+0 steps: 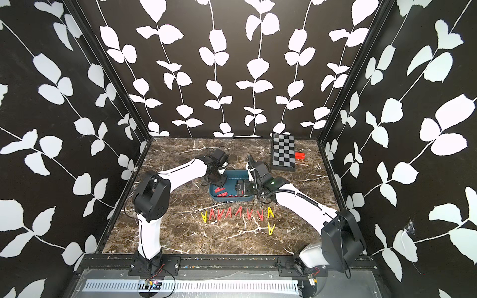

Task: Take the clothespins out of the storage box
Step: Pick up the clothespin from the storage box.

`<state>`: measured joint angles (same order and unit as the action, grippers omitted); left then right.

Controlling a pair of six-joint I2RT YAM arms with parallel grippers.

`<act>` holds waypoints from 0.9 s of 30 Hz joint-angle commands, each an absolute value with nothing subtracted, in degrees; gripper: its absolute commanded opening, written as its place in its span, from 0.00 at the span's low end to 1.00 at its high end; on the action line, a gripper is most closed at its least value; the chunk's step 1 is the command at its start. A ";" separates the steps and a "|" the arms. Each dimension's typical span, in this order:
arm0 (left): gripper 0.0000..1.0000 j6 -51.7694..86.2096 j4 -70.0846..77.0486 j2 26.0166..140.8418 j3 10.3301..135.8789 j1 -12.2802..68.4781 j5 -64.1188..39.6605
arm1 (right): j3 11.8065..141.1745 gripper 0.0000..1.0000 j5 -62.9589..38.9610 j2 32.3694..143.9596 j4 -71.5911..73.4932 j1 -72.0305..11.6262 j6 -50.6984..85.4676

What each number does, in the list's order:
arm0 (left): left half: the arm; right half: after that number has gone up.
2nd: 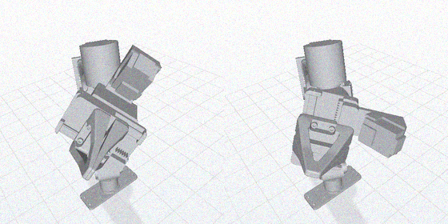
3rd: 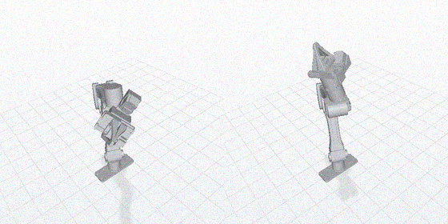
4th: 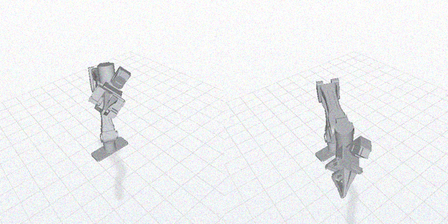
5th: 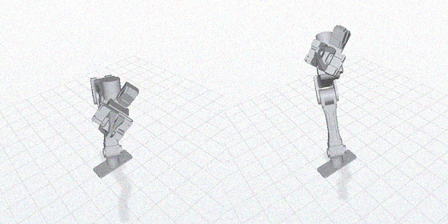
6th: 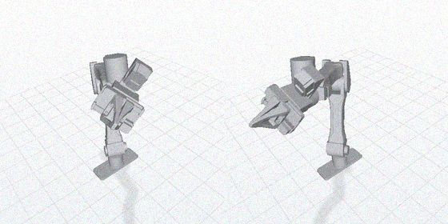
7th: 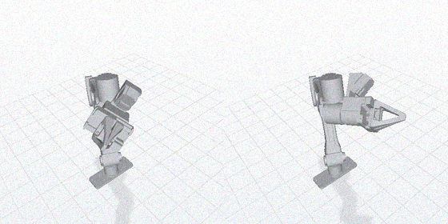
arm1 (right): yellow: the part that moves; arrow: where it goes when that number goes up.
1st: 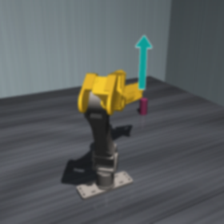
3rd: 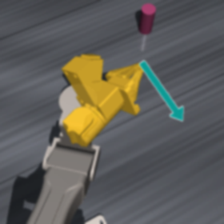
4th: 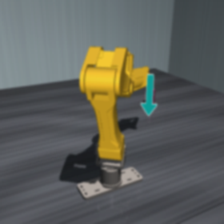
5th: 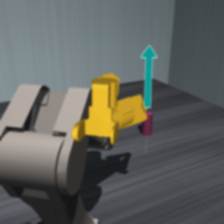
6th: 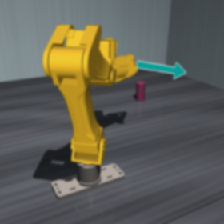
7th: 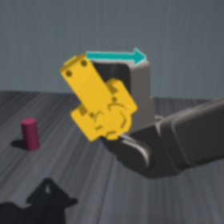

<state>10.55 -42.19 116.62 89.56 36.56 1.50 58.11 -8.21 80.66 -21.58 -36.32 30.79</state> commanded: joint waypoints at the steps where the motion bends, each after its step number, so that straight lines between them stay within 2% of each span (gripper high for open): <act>1: 0.31 8.88 -44.66 117.56 91.36 36.67 3.36 | 59.68 0.99 -9.39 81.30 -20.22 -35.43 30.06; 10: 0.26 8.19 -45.70 120.31 91.75 36.65 4.47 | 59.85 0.99 -10.36 82.18 -19.98 -34.35 29.79; 17: 0.07 8.26 -46.06 120.77 92.34 36.63 4.29 | 60.20 0.99 -11.06 83.01 -19.74 -33.93 29.97; 27: 0.05 10.32 -46.99 117.02 94.18 36.65 5.18 | 60.04 0.99 -12.34 83.10 -18.75 -33.96 30.23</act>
<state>9.28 -45.10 120.75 91.96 36.58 4.08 58.37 -11.42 82.83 -20.51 -34.17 30.37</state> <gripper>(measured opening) 0.058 0.993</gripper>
